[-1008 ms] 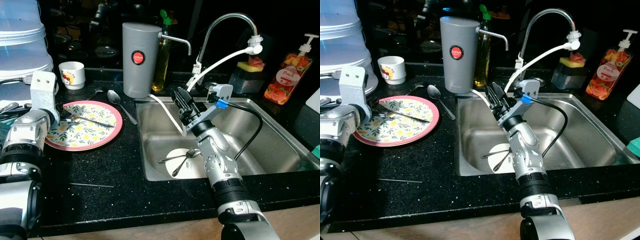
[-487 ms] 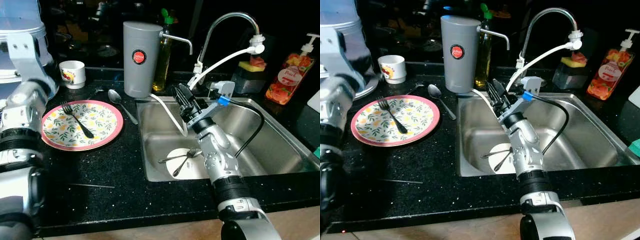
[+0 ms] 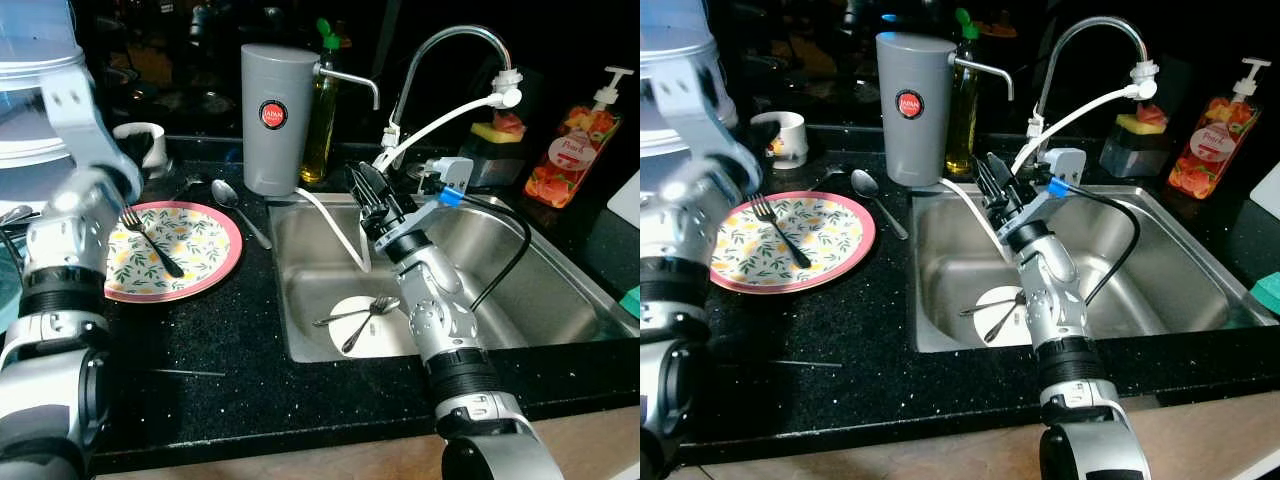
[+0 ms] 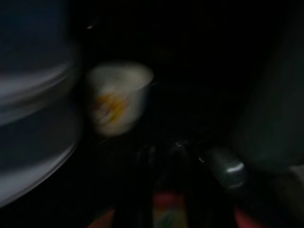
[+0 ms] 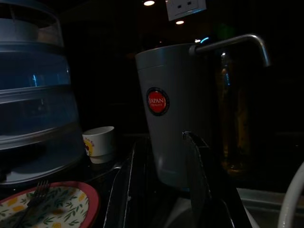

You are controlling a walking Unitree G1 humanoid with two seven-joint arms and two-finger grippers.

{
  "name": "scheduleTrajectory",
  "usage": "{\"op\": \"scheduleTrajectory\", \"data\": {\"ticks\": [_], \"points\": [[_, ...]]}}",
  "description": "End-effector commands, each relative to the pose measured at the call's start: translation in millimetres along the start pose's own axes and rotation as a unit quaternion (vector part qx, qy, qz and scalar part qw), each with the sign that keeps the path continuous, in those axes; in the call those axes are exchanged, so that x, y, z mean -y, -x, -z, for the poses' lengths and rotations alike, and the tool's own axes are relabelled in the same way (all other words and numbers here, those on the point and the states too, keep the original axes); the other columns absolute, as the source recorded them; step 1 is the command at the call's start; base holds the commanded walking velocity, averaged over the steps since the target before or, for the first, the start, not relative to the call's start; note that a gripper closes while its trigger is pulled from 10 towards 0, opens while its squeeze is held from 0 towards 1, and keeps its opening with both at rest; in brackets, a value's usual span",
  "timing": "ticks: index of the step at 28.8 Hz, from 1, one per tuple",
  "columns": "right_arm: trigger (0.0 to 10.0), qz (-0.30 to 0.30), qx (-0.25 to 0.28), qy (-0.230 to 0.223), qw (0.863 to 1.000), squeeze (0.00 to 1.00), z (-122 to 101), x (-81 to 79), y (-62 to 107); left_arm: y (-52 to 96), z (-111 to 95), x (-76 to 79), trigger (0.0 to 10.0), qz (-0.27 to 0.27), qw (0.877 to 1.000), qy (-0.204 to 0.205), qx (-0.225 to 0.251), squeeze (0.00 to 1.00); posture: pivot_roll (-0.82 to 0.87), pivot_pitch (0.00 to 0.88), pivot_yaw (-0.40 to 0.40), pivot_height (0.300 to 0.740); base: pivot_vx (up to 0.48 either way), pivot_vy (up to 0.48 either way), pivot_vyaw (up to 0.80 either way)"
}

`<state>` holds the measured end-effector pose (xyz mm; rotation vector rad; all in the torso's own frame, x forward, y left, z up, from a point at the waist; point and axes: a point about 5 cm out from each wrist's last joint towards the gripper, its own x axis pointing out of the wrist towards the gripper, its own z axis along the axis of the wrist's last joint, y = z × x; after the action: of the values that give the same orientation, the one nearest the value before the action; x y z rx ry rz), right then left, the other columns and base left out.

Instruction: Kitchen organization

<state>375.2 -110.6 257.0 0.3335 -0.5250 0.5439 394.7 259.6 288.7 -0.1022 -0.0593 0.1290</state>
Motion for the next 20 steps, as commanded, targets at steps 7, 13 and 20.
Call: {"op": "scheduleTrajectory", "data": {"ticks": [7,13,20], "points": [[10.0,-0.005,0.005,-0.005,1.0,0.0,-3,-0.2,-0.5,4.4,12,15.6,10.0,-0.007,0.998,-0.049,-0.048,1.0,0.07,0.038,-0.086,0.74,0.0,0.0,0.0],[10.0,-0.006,0.006,-0.007,1.0,0.0,-3,-0.5,-0.8,4.5,19,26.1,10.0,-0.014,0.996,-0.055,-0.068,1.0,0.08,0.038,-0.083,0.74,0.0,0.0,0.0],[10.0,-0.006,0.004,-0.007,1.0,0.0,-2,1.4,0.6,8.8,21,30.9,10.0,-0.09,0.987,-0.12,-0.065,1.0,0.08,0.038,-0.08,0.74,0.0,0.0,0.0]]}}
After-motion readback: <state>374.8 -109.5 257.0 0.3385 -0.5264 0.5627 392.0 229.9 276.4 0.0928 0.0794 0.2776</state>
